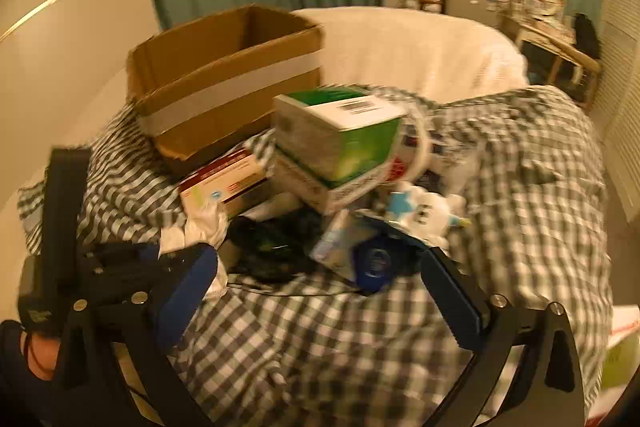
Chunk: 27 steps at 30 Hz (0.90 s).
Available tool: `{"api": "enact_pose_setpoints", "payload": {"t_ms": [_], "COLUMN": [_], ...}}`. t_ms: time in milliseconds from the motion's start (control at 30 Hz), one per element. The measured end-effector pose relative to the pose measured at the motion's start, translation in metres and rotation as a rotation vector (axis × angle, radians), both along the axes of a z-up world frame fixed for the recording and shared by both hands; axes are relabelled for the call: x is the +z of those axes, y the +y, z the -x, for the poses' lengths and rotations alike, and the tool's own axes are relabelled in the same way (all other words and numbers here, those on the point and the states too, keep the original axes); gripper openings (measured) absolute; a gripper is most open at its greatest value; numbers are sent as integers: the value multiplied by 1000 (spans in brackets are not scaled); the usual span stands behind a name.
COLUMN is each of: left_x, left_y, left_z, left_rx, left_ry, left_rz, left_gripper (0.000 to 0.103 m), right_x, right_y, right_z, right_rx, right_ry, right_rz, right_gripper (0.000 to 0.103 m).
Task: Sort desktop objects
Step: 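Hold the white lace cloth in the left tool while the right tool grasps the black glasses case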
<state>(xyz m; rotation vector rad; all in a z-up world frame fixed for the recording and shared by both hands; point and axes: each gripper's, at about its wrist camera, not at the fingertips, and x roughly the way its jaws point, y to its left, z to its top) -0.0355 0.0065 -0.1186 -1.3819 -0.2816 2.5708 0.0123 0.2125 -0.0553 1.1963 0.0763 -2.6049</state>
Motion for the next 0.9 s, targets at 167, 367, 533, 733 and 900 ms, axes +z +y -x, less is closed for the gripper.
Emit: {"api": "enact_pose_setpoints", "payload": {"t_ms": [167, 367, 533, 733, 900], "left_x": [13, 6, 4, 4, 8], "left_y": [-19, -24, -27, -20, -20], "left_z": [-1, 5, 5, 3, 0], "left_rx": [88, 89, 84, 82, 83], "left_ry": [71, 59, 55, 65, 90], "left_rz": [43, 50, 47, 60, 63], "left_gripper": [22, 22, 22, 22, 22], "right_x": [-25, -54, -65, -63, -57], "right_y": [-20, -38, -44, -39, -34], "right_z": [19, 36, 41, 33, 22], "right_rx": [74, 122, 124, 117, 112], "right_ry": [-76, -152, -180, -175, -159], "right_rz": [-16, -43, -68, -54, -42], "right_gripper": [87, 75, 55, 41, 34]}}
